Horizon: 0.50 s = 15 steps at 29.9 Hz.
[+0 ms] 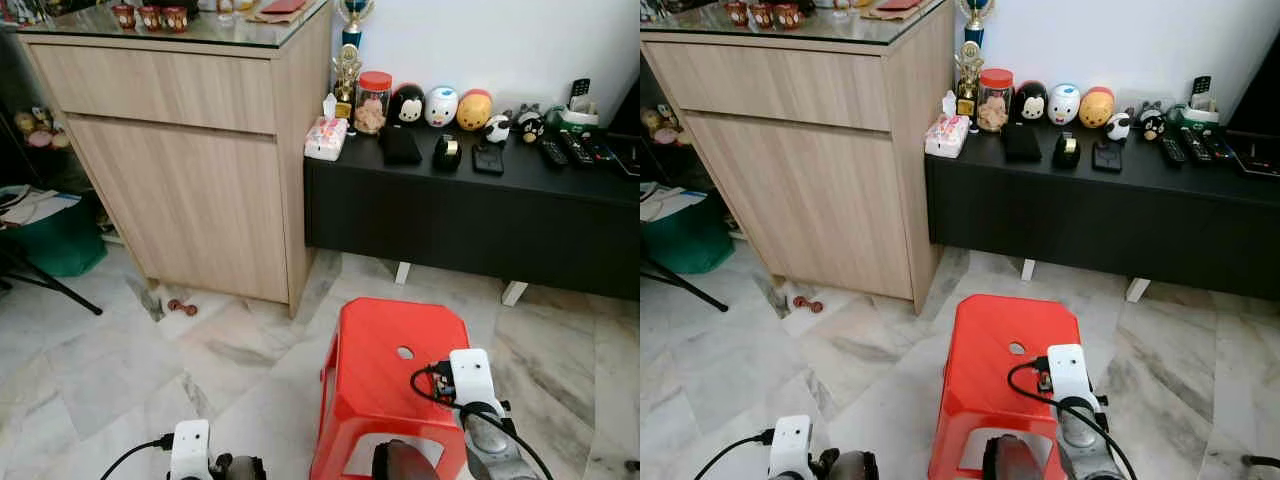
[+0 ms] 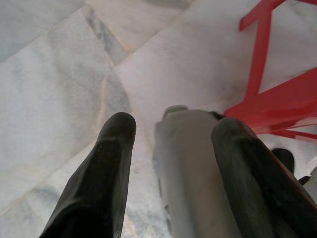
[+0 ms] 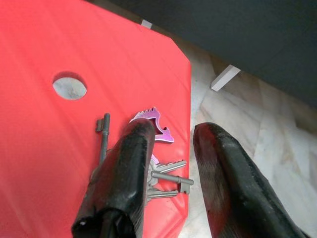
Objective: Hang keys on a hook
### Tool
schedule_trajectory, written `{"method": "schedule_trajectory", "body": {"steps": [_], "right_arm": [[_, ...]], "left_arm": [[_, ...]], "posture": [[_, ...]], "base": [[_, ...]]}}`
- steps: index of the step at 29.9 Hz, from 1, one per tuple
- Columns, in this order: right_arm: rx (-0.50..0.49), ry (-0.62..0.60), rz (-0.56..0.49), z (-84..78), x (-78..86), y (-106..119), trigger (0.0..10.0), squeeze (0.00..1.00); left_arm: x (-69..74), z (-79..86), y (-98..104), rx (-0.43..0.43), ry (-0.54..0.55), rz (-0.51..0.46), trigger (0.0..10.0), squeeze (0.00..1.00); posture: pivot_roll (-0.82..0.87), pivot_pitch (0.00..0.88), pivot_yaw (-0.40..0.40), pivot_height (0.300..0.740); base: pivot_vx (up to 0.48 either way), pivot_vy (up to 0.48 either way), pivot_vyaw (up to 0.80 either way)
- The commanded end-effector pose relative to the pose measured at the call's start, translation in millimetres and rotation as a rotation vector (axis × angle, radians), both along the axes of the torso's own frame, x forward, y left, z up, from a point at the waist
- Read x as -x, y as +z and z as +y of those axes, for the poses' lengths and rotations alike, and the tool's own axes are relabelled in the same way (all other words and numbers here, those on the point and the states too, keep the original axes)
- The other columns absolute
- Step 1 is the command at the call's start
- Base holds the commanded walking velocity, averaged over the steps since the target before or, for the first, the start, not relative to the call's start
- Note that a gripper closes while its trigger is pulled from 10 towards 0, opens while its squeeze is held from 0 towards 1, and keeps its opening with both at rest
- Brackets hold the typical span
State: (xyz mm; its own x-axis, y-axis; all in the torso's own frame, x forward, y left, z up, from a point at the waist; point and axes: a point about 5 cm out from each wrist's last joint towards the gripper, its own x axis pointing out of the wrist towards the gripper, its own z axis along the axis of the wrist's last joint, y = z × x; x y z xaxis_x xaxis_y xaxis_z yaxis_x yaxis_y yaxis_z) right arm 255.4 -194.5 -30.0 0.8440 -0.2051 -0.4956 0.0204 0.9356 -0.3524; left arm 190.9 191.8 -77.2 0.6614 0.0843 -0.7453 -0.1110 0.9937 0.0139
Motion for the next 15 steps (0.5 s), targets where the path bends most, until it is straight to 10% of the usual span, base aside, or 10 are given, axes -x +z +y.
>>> {"method": "schedule_trajectory", "body": {"steps": [1,15], "right_arm": [[0.047,0.041,0.025,-0.5,-4.6,1.9,10.0,0.0],[0.149,0.267,0.2,8.3,6.1,-12.2,10.0,0.0]], "left_arm": [[11.2,-15.3,-8.4,0.032,-0.038,0.066,10.0,0.0],[14.7,-13.1,-10.0,0.032,-0.037,0.082,10.0,0.0]], "posture": [[0.03,0.02,-0.053,0.605],[0.03,0.024,-0.05,0.605]], "base": [[0.0,0.0,0.0],[0.0,0.0,0.0]]}}
